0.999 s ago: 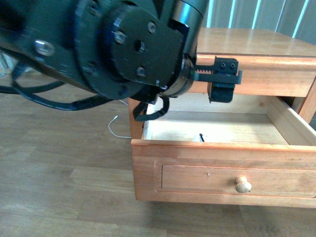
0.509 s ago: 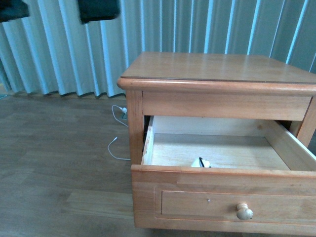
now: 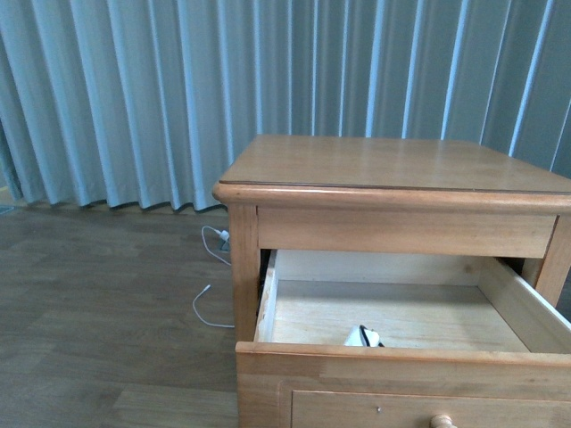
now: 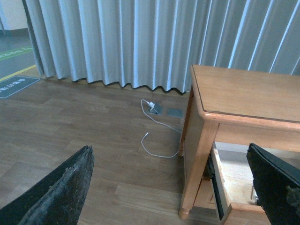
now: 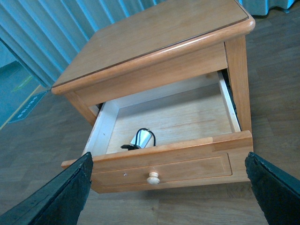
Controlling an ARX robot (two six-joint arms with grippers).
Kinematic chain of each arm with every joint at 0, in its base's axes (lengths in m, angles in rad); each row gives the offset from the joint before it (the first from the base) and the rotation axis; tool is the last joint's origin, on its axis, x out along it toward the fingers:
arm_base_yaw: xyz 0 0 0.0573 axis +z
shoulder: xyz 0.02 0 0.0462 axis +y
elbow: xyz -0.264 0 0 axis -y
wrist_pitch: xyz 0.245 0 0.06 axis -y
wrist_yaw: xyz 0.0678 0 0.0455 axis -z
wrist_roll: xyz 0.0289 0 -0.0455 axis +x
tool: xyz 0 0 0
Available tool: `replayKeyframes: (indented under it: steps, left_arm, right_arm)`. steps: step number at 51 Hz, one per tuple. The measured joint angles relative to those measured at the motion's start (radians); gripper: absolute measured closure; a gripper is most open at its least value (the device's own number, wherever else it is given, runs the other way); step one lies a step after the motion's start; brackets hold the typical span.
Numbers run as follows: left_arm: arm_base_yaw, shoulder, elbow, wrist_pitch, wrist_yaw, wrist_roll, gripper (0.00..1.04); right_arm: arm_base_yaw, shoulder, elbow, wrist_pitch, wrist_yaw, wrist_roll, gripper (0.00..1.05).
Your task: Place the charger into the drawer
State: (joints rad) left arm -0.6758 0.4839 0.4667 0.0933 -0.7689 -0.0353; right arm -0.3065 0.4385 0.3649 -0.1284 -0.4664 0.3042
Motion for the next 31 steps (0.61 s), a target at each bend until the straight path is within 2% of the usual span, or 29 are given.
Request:
replayKeyframes:
  steps: [21, 23, 26, 31]
  left_arm:
    - [-0.008, -0.019, -0.003, -0.013, 0.007, 0.004, 0.07]
    - [0.016, -0.061, -0.013, -0.104, 0.103, 0.013, 0.18]
    - [0.09, -0.13, -0.076, -0.134, 0.213, 0.022, 0.33]
    - [0.189, -0.19, -0.132, -0.134, 0.296, 0.024, 0.5]
  right_arm:
    - [0.0, 0.0, 0.0, 0.0, 0.0, 0.0, 0.08]
    - [0.0, 0.0, 0.0, 0.0, 0.0, 0.0, 0.08]
    - [0.0, 0.0, 0.0, 0.0, 0.0, 0.0, 0.08]
    - [0.0, 0.0, 0.0, 0.0, 0.0, 0.0, 0.08]
